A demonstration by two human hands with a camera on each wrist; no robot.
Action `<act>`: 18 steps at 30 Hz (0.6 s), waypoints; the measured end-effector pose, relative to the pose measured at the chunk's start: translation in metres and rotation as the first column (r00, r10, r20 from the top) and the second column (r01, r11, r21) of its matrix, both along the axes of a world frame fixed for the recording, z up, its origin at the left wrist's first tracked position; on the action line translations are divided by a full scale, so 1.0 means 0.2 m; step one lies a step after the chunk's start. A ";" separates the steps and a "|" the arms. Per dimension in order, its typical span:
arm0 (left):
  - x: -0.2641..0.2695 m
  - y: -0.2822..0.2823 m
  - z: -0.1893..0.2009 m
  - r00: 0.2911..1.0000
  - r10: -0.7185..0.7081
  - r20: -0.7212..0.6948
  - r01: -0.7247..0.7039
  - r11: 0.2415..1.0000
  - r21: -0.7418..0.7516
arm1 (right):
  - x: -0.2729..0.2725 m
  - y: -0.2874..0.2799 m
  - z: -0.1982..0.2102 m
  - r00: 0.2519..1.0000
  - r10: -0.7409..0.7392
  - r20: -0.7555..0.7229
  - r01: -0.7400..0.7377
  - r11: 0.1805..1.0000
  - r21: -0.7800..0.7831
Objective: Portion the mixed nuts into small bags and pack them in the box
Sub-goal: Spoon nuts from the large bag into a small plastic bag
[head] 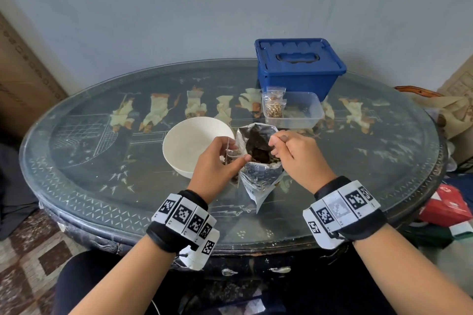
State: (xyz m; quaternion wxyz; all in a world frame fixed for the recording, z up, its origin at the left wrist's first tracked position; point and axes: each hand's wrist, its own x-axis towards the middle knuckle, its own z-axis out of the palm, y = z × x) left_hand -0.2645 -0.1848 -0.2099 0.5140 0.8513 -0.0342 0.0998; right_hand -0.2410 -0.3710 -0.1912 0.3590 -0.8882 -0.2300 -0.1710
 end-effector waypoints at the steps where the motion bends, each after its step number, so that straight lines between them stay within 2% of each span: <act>1: 0.00 0.00 0.00 1.000 0.000 -0.003 0.000 1.000 -0.002 | 0.00 0.01 0.00 1.000 -0.021 -0.019 0.021 1.000 0.018; 12: -0.01 -0.01 0.00 1.000 -0.014 -0.007 0.014 1.000 0.000 | -0.01 0.04 0.01 0.960 -0.163 -0.228 0.204 0.964 0.169; 18: -0.02 -0.01 -0.01 1.000 -0.023 -0.003 0.023 1.000 0.008 | 0.00 0.04 0.00 0.958 -0.192 -0.213 0.239 0.945 0.223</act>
